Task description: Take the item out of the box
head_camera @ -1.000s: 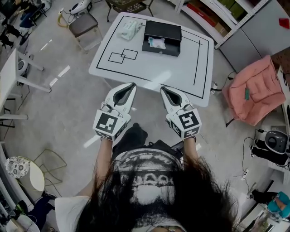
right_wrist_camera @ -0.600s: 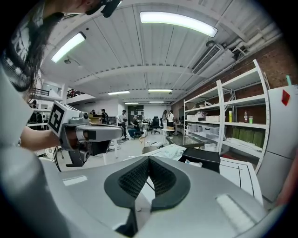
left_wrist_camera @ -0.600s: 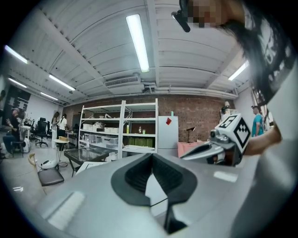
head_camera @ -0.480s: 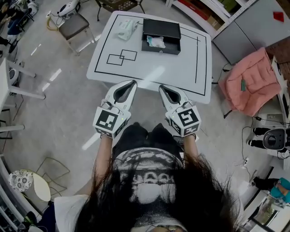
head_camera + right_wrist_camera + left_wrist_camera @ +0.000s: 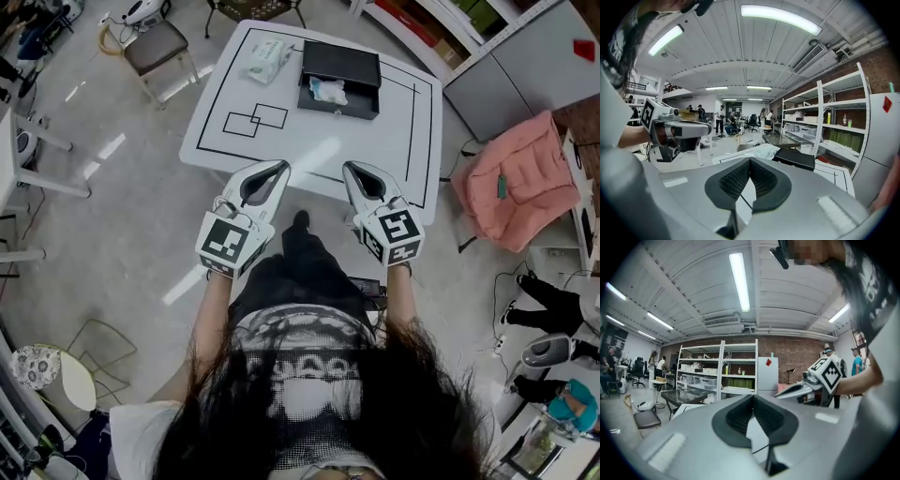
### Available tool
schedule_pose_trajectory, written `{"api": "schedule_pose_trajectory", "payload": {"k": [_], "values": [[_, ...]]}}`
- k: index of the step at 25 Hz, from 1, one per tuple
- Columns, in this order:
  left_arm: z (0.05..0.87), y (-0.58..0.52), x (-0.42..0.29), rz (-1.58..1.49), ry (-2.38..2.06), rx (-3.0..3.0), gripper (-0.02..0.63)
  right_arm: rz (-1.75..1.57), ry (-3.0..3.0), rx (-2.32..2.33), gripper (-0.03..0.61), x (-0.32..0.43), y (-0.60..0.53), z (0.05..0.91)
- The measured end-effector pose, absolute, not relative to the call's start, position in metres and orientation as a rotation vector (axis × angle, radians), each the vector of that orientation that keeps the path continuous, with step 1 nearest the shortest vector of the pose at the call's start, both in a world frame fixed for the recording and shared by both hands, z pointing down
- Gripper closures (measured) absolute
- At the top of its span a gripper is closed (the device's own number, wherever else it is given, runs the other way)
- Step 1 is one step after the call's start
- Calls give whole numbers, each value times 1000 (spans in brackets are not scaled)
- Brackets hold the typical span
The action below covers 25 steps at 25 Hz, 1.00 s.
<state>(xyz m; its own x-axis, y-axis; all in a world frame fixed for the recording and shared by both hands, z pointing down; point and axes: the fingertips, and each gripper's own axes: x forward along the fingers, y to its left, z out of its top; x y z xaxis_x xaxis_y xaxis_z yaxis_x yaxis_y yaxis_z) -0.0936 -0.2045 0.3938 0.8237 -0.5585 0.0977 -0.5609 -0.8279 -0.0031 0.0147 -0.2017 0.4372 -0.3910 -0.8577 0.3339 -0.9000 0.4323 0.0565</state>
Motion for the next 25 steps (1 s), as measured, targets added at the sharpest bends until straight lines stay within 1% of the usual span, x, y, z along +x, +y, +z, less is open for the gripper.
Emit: {"api": "schedule_pose_trajectory", "payload": {"k": [12,21,25], "values": [[404,-286,-52,199,-967,2940,614,202,-2333,1430,574,77,-323,470],[406,-344,-16,237,-1003,2933,614,268,-2295,1228,515,101,-417,522],[406,-359,-7,259,-1033,2923,614,314,-2262,1131,509,103,-451,549]]}}
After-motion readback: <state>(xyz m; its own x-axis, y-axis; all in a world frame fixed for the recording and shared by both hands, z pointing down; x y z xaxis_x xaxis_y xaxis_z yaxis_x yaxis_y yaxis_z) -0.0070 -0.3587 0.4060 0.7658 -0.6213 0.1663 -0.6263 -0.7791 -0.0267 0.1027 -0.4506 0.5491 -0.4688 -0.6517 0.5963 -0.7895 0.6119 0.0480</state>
